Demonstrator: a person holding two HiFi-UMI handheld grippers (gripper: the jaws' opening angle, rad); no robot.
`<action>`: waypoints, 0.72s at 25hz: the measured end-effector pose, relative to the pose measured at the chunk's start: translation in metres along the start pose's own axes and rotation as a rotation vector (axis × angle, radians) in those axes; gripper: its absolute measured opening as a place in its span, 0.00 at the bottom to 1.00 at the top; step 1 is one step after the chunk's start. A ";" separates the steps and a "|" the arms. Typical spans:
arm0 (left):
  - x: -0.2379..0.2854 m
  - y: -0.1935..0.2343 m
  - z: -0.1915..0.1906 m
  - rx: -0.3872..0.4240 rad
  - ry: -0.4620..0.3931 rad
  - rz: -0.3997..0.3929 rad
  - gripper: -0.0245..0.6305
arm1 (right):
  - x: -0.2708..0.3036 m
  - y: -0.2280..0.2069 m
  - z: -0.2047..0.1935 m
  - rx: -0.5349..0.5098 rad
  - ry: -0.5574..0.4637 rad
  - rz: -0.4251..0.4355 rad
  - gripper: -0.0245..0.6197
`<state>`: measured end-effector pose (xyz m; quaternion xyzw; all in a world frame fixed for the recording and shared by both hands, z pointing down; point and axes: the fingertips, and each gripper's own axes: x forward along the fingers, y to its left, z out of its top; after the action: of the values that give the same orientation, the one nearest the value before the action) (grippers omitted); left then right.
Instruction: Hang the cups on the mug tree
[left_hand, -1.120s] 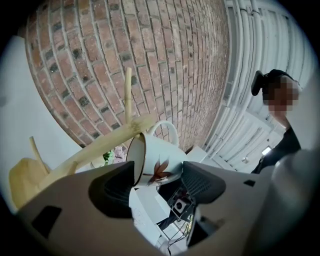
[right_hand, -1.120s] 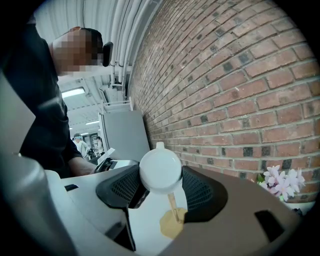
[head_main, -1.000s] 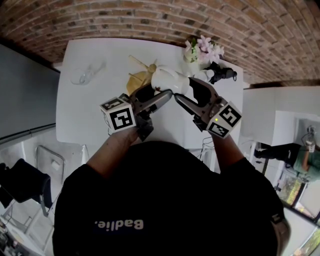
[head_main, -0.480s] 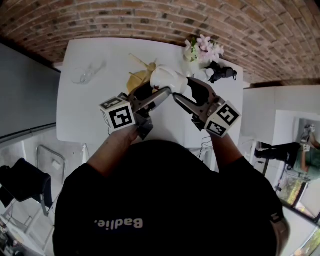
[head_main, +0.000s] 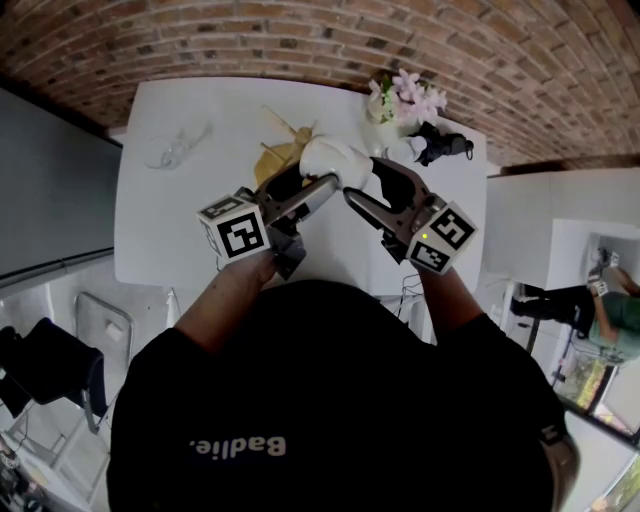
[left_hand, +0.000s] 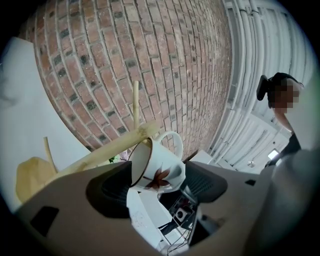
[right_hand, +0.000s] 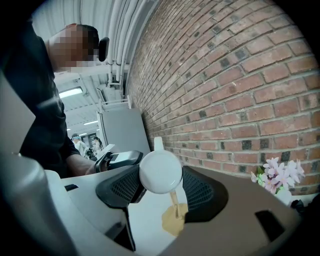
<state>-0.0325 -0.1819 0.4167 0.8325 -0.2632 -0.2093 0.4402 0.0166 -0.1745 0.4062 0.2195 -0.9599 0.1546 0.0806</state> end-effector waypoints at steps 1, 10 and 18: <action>0.000 0.000 0.000 0.000 0.001 0.005 0.53 | 0.000 0.000 0.000 0.002 -0.001 -0.001 0.49; -0.003 0.000 -0.002 -0.004 0.004 0.024 0.53 | -0.002 0.006 0.004 -0.041 -0.004 -0.025 0.49; -0.006 0.000 0.002 -0.017 -0.029 0.010 0.54 | -0.002 0.007 -0.005 -0.042 0.007 -0.044 0.49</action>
<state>-0.0391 -0.1796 0.4165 0.8244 -0.2721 -0.2215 0.4442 0.0151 -0.1659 0.4082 0.2385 -0.9575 0.1334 0.0919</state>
